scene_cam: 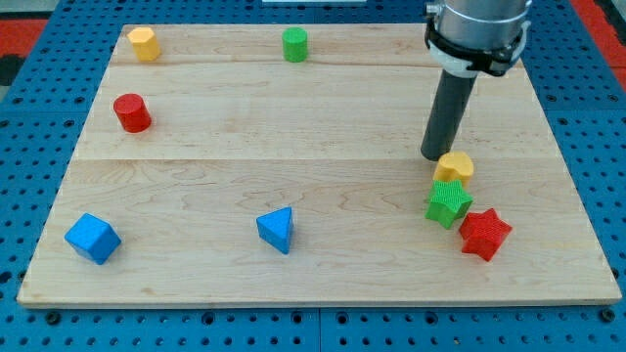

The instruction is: Push the blue triangle towards the left of green star

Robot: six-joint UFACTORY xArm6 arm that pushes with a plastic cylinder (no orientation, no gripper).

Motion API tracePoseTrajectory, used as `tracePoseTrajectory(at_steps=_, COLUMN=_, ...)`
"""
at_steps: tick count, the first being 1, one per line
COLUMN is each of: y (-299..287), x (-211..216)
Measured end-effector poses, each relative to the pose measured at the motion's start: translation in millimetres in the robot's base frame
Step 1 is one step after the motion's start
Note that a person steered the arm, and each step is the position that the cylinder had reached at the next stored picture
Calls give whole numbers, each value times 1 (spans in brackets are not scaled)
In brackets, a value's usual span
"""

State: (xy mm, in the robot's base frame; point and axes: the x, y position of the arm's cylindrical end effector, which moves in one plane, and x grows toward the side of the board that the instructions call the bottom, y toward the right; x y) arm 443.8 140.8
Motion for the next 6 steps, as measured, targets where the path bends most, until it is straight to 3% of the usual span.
tracePoseTrajectory(at_steps=2, y=0, x=1)
tracePoseTrajectory(at_steps=4, y=-96, x=-12)
tracePoseTrajectory(at_steps=6, y=-237, x=12)
